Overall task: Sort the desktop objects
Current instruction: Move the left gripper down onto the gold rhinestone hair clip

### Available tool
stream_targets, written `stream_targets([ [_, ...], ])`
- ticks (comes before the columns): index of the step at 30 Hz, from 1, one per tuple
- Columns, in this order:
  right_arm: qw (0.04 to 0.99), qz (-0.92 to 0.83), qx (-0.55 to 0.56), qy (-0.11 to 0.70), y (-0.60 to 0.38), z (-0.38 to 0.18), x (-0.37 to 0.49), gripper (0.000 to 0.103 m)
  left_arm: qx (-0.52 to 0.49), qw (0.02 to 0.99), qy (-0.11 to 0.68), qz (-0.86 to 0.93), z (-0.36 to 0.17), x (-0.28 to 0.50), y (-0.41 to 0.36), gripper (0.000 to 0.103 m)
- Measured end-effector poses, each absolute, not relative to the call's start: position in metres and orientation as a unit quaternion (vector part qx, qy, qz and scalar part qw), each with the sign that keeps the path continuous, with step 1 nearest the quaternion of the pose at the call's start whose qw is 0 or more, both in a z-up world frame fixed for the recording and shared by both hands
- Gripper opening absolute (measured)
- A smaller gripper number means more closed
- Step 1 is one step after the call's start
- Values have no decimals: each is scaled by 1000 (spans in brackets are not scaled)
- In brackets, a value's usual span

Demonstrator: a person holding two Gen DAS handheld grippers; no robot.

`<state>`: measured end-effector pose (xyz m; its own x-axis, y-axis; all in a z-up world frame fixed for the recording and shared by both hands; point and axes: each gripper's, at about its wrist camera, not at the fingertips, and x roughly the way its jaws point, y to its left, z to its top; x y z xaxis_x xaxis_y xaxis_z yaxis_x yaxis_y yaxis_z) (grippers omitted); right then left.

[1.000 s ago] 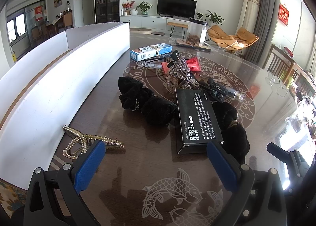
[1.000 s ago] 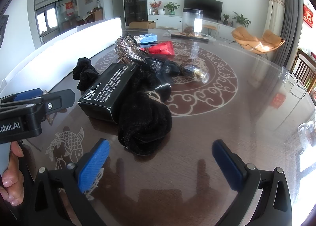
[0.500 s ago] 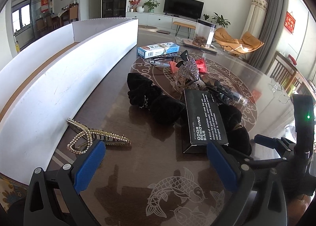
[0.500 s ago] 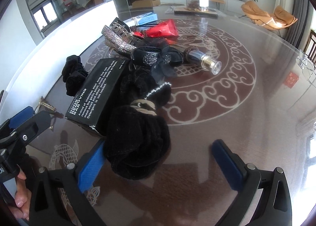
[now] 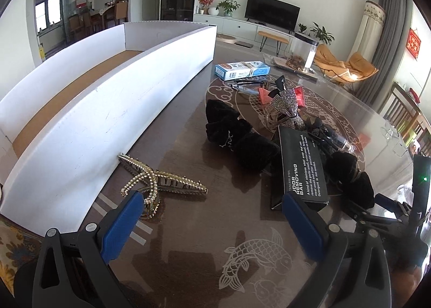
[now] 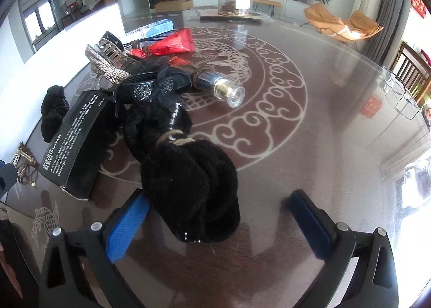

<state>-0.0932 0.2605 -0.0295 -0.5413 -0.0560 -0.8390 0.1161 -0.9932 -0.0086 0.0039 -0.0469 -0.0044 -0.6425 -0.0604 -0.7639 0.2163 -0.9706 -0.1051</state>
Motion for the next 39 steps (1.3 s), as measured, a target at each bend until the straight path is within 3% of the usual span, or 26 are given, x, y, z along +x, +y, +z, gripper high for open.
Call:
stream_targets([
  [12,38,-887,459,26,262,-29,-88,103,504,206,120,-830,-51,-50,-76,103],
  [19,38,-887,459,26,262,-29,-88,103,495,189,108,-841,-51,-74,-71,103],
  [25,38,-887,459,26,262,-30,-88,103,476,110,56,-871,-50,-82,-55,103],
  [27,38,-887,459,26,262,-29,-88,103,466,75,36,-881,-48,-81,-46,92],
  [29,38,-887,459,26,262,-29,-88,103,460,26,15,-887,-44,-78,-33,72],
  [32,38,-887,458,26,262,-29,-88,103,464,-25,-11,-886,-44,-74,-19,72],
  [39,38,-887,459,26,262,-29,-88,103,470,-5,-6,-883,-43,-71,-20,75],
])
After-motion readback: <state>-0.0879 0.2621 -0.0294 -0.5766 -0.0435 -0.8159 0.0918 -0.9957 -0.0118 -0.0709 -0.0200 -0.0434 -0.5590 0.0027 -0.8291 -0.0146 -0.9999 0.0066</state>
